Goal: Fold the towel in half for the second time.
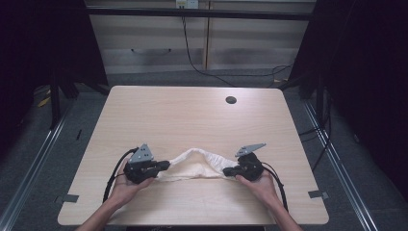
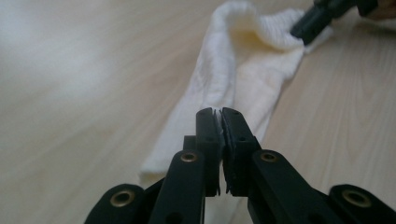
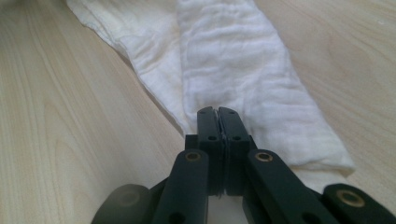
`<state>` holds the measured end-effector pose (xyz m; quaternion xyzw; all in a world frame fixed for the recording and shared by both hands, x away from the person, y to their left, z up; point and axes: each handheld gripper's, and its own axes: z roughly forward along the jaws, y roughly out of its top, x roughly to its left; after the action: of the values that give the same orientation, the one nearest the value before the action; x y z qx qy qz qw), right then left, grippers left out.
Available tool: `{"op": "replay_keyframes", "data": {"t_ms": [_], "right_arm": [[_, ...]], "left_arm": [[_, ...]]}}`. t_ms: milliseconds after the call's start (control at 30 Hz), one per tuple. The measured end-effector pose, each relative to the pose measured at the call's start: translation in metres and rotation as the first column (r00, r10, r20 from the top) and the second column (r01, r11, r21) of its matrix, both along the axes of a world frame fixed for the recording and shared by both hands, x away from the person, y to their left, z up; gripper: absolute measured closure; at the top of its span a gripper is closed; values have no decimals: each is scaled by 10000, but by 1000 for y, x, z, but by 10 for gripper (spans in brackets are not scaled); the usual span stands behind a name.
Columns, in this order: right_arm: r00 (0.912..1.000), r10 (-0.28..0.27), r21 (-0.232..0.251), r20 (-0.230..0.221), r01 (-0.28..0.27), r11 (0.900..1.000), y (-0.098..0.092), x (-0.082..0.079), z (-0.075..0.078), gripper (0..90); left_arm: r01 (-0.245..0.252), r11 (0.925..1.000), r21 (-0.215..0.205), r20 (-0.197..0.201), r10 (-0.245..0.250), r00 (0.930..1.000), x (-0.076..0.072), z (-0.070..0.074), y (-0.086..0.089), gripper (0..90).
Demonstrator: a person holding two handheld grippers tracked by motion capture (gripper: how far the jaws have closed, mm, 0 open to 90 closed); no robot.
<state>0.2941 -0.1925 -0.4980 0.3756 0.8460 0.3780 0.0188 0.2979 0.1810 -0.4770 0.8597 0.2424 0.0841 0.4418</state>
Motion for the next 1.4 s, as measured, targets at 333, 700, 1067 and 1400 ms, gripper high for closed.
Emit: {"op": "replay_keyframes", "data": {"t_ms": [333, 700, 1067, 1400], "right_arm": [[9994, -91, -296, 348, 101, 9995, 0, -4, 1, 890], [9952, -696, -355, 681, 722, 9968, -20, -20, 1, 890], [9904, -1101, -262, 840, 1126, 9933, -29, -35, 0, 889], [9829, -1555, 97, 984, 1553, 9878, -29, -13, -5, 884]], "left_arm": [[-65, 9982, 596, -553, 98, 9984, 1, -22, 12, 863], [-262, 9978, 604, -423, 288, 9987, 1, -25, 8, 863], [-512, 9980, 363, -226, 520, 9984, -2, -28, 10, 864], [-1375, 9899, 336, -218, 1383, 9902, 13, -29, 12, 858]]}}
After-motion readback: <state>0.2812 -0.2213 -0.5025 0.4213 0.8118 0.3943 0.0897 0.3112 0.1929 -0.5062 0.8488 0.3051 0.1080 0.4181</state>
